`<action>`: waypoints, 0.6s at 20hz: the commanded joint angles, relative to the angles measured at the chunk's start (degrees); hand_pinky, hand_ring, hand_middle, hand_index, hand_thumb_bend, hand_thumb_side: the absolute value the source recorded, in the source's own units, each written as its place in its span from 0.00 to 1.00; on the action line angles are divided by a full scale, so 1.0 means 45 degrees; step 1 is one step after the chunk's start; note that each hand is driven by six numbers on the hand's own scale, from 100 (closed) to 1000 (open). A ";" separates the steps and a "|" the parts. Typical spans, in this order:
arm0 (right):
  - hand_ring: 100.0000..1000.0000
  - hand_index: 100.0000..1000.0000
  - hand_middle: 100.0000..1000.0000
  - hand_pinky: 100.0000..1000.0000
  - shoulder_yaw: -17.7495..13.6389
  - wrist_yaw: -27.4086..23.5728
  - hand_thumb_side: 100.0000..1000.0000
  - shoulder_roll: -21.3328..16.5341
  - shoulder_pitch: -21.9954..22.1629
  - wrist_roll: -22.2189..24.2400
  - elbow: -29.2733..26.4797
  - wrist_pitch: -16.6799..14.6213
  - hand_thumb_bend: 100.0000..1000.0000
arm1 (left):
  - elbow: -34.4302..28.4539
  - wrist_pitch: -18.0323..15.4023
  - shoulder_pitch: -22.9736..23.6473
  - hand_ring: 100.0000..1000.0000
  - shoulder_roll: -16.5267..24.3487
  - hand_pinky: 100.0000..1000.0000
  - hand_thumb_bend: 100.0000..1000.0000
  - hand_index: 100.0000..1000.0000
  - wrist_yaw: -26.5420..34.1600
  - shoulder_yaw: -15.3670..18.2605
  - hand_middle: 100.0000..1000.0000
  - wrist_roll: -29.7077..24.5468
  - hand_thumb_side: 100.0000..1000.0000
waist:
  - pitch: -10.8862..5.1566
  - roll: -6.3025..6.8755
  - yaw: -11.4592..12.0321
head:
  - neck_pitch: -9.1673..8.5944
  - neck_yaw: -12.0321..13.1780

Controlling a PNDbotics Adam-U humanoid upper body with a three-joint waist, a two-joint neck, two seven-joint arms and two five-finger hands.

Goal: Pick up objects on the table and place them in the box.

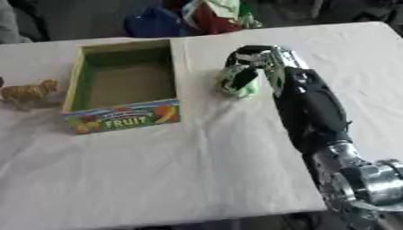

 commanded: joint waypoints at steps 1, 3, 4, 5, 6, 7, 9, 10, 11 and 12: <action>0.46 0.70 0.61 0.64 -0.0050 -0.0001 0.00 -0.0254 -0.0109 0.0066 -0.0229 -0.0033 0.15 | -0.0104 -0.0072 -0.0061 0.59 0.0301 0.67 0.85 0.63 0.0037 0.0094 0.61 -0.0007 0.93 | -0.0186 0.0036 -0.0034 | -0.0112 -0.0014; 0.34 0.58 0.45 0.56 -0.0049 0.0023 0.00 -0.0209 -0.0096 -0.0002 -0.0277 -0.0044 0.15 | -0.0103 -0.0080 -0.0060 0.59 0.0293 0.67 0.84 0.63 0.0043 0.0099 0.61 -0.0002 0.94 | -0.0187 0.0040 -0.0032 | -0.0111 -0.0028; 0.30 0.53 0.41 0.52 -0.0051 0.0029 0.00 -0.0185 -0.0095 -0.0054 -0.0311 -0.0048 0.15 | -0.0101 -0.0084 -0.0060 0.59 0.0292 0.67 0.84 0.63 0.0047 0.0100 0.61 0.0000 0.94 | -0.0187 0.0041 -0.0032 | -0.0113 -0.0030; 0.24 0.46 0.33 0.47 -0.0057 0.0026 0.00 -0.0162 -0.0103 -0.0125 -0.0364 -0.0057 0.15 | -0.0100 -0.0089 -0.0060 0.59 0.0291 0.67 0.84 0.63 0.0050 0.0100 0.61 0.0000 0.94 | -0.0187 0.0044 -0.0029 | -0.0113 -0.0032; 0.20 0.42 0.27 0.44 -0.0072 -0.0002 0.00 -0.0128 -0.0125 -0.0240 -0.0478 -0.0087 0.14 | -0.0100 -0.0097 -0.0062 0.59 0.0288 0.67 0.84 0.63 0.0055 0.0100 0.61 -0.0002 0.94 | -0.0186 0.0047 -0.0024 | -0.0111 -0.0035; 0.17 0.37 0.22 0.40 -0.0087 -0.0039 0.00 -0.0090 -0.0150 -0.0356 -0.0626 -0.0127 0.13 | -0.0100 -0.0106 -0.0064 0.59 0.0284 0.67 0.83 0.63 0.0059 0.0099 0.61 -0.0005 0.94 | -0.0186 0.0049 -0.0019 | -0.0109 -0.0039; 0.14 0.34 0.18 0.38 -0.0122 -0.0184 0.00 0.0023 -0.0261 -0.0570 -0.1055 -0.0278 0.11 | -0.0097 -0.0119 -0.0069 0.59 0.0270 0.67 0.83 0.63 0.0066 0.0099 0.61 -0.0012 0.94 | -0.0188 0.0051 -0.0007 | -0.0109 -0.0058; 0.14 0.34 0.17 0.37 -0.0123 -0.0291 0.00 0.0109 -0.0362 -0.0649 -0.1330 -0.0403 0.11 | -0.0098 -0.0127 -0.0075 0.59 0.0263 0.67 0.83 0.63 0.0071 0.0098 0.61 -0.0015 0.94 | -0.0192 0.0051 0.0001 | -0.0107 -0.0069; 0.13 0.33 0.17 0.37 -0.0110 -0.0395 0.00 0.0200 -0.0470 -0.0691 -0.1604 -0.0535 0.12 | -0.0101 -0.0135 -0.0081 0.59 0.0259 0.67 0.83 0.63 0.0075 0.0094 0.61 -0.0020 0.94 | -0.0196 0.0051 0.0010 | -0.0103 -0.0080; 0.13 0.33 0.16 0.36 -0.0082 -0.0493 0.00 0.0317 -0.0610 -0.0711 -0.1886 -0.0680 0.13 | -0.0105 -0.0144 -0.0090 0.59 0.0256 0.67 0.83 0.63 0.0077 0.0087 0.61 -0.0029 0.94 | -0.0202 0.0053 0.0020 | -0.0096 -0.0094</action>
